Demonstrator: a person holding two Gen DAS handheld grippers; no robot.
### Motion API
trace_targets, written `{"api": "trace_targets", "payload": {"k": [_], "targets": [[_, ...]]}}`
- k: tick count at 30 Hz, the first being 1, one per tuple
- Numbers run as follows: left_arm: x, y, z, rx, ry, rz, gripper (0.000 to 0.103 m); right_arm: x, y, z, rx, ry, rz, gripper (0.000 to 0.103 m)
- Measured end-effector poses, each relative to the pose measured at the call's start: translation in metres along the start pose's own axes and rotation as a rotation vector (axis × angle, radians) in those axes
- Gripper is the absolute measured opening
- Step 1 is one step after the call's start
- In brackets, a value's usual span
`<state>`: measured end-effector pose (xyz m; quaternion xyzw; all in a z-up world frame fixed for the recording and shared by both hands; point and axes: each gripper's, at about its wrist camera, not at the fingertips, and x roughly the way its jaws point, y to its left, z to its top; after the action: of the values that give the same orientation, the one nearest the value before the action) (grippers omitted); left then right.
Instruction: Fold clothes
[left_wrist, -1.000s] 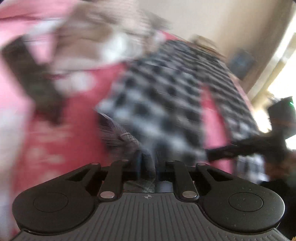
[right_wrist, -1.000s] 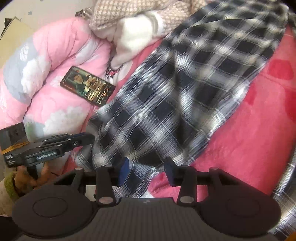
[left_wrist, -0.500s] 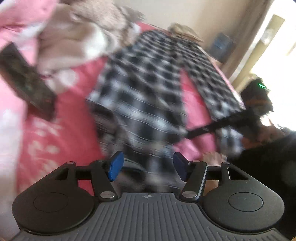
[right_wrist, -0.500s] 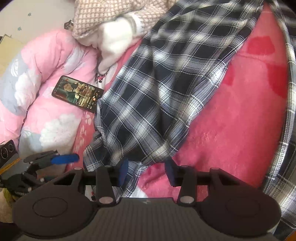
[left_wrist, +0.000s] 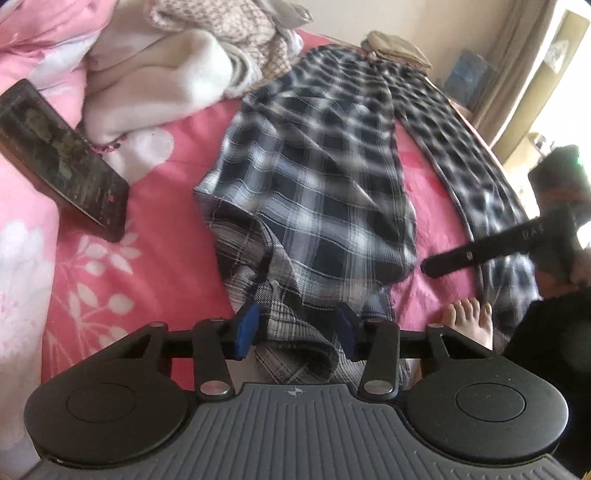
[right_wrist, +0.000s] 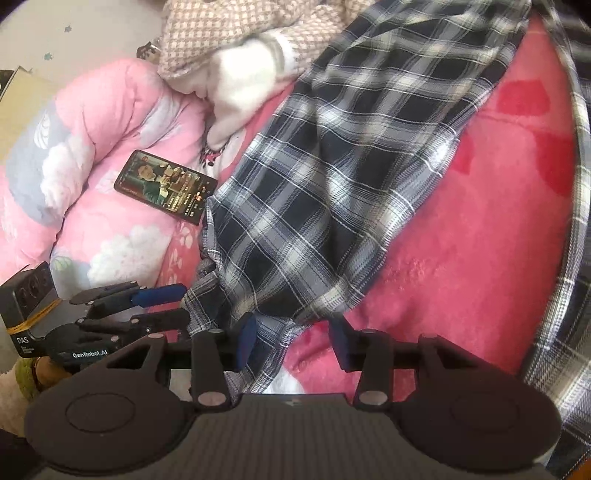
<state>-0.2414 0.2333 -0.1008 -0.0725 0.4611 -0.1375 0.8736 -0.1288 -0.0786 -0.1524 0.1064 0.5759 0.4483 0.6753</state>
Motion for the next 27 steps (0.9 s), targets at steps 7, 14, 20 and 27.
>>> {"api": "trace_targets", "payload": {"k": [7, 14, 20, 27], "targets": [[0.004, 0.014, 0.001, -0.085, 0.007, 0.035, 0.011, 0.002, 0.001, -0.001, 0.002, 0.004, 0.008, 0.046], [-0.037, 0.037, -0.013, -0.202, -0.054, 0.134, 0.006, 0.005, 0.005, 0.001, -0.017, 0.023, 0.017, 0.046], [-0.045, 0.085, -0.032, -0.39, -0.009, 0.304, 0.006, 0.023, 0.007, 0.003, -0.032, 0.114, 0.024, 0.049], [-0.05, 0.088, -0.034, -0.357, 0.018, 0.306, 0.011, 0.04, 0.012, -0.002, -0.044, 0.199, 0.059, 0.063]]}}
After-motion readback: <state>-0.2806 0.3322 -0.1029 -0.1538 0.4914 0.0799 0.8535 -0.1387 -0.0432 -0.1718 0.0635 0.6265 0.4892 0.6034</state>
